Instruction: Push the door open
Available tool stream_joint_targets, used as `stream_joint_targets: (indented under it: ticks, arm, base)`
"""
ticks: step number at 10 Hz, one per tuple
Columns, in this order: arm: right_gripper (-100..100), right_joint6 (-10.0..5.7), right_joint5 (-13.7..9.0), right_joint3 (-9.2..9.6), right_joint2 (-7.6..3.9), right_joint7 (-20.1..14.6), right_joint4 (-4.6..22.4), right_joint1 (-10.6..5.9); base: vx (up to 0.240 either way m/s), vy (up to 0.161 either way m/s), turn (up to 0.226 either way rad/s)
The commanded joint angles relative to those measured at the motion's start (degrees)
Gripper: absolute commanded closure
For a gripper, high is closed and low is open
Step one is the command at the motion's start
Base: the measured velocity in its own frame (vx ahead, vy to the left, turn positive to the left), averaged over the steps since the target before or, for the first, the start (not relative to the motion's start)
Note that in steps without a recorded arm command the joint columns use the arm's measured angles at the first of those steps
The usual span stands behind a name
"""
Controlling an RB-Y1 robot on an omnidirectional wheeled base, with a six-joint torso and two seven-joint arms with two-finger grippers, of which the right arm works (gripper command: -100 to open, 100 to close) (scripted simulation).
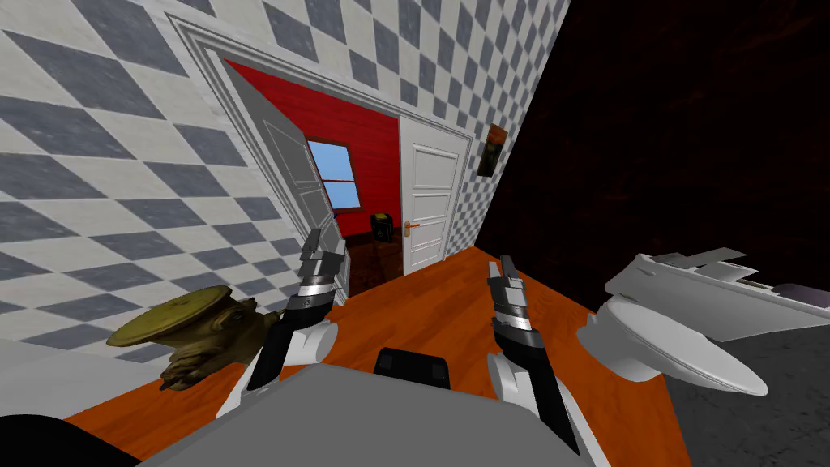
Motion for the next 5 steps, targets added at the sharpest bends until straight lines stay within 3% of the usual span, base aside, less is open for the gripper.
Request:
stream_joint_targets:
  ticks: [1, 5]
  arm:
    - [-100, 0.08, 0.58, 0.67, -0.28, -0.54, 0.74, 0.00]
    - [-100, 0.41, 2.81, 3.27, -1.15, -2.61, 3.59, 0.01]
  base:
    - [0.248, 0.020, -0.004]
    - [0.257, -0.001, 0.019]
